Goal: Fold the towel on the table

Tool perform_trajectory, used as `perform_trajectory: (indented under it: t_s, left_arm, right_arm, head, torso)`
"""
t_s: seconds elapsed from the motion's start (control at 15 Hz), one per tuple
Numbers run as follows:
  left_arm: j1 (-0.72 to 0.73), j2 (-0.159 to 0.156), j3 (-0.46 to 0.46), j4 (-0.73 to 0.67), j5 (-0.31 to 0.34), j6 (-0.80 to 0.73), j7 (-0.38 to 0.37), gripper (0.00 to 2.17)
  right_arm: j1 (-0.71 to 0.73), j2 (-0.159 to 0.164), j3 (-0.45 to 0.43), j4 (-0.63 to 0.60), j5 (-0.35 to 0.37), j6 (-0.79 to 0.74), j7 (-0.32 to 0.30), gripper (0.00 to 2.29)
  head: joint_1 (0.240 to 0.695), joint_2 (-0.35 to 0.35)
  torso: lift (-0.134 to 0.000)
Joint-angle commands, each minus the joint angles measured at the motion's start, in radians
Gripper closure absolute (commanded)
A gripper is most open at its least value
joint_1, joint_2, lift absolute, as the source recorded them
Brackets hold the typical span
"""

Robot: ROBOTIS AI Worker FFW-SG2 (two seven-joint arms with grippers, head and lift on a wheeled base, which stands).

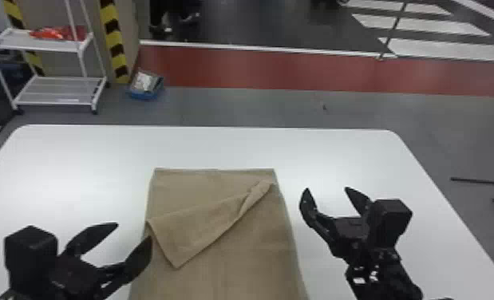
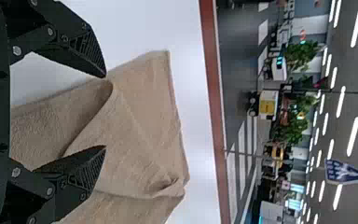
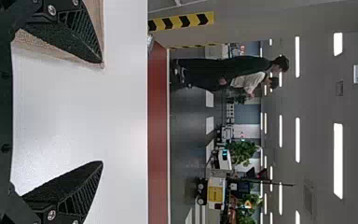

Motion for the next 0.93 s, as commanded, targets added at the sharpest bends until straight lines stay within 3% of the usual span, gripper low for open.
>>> perform_trajectory:
  t_s: [0.0, 0.13, 0.27, 0.53, 0.73, 0.87]
  left_arm:
    - [0.009, -0.003, 0.057, 0.044, 0.048, -0.225, 0.074, 0.02]
    - [-0.021, -0.004, 0.103, 0.108, 0.096, -0.351, 0.167, 0.02]
    - [-0.05, -0.006, 0.139, 0.168, 0.12, -0.449, 0.206, 0.03]
    - [-0.078, -0.006, 0.18, 0.235, 0.151, -0.532, 0.221, 0.03]
    - [-0.084, -0.006, 0.18, 0.257, 0.152, -0.544, 0.221, 0.03]
    - [-0.089, -0.006, 0.177, 0.271, 0.151, -0.55, 0.224, 0.03]
  right_arm:
    - [0.001, 0.006, 0.041, 0.001, -0.001, 0.016, 0.009, 0.13]
    - [0.007, 0.008, 0.108, -0.001, -0.012, 0.013, 0.032, 0.15]
    - [0.025, 0.004, 0.171, -0.022, -0.014, 0.022, 0.069, 0.19]
    - [0.05, -0.012, 0.266, -0.051, -0.029, 0.108, 0.199, 0.22]
    - [0.054, -0.032, 0.323, -0.039, 0.028, 0.108, 0.255, 0.22]
    - [0.054, -0.042, 0.351, -0.027, 0.069, 0.092, 0.276, 0.22]
  head:
    - [0.695, -0.101]
    - [0.695, -0.005]
    - [0.695, 0.081]
    - [0.695, 0.271]
    - [0.695, 0.35]
    - [0.695, 0.35]
  torso:
    - [-0.114]
    - [-0.114]
    - [-0.114]
    - [-0.114]
    - [-0.114]
    - [-0.114]
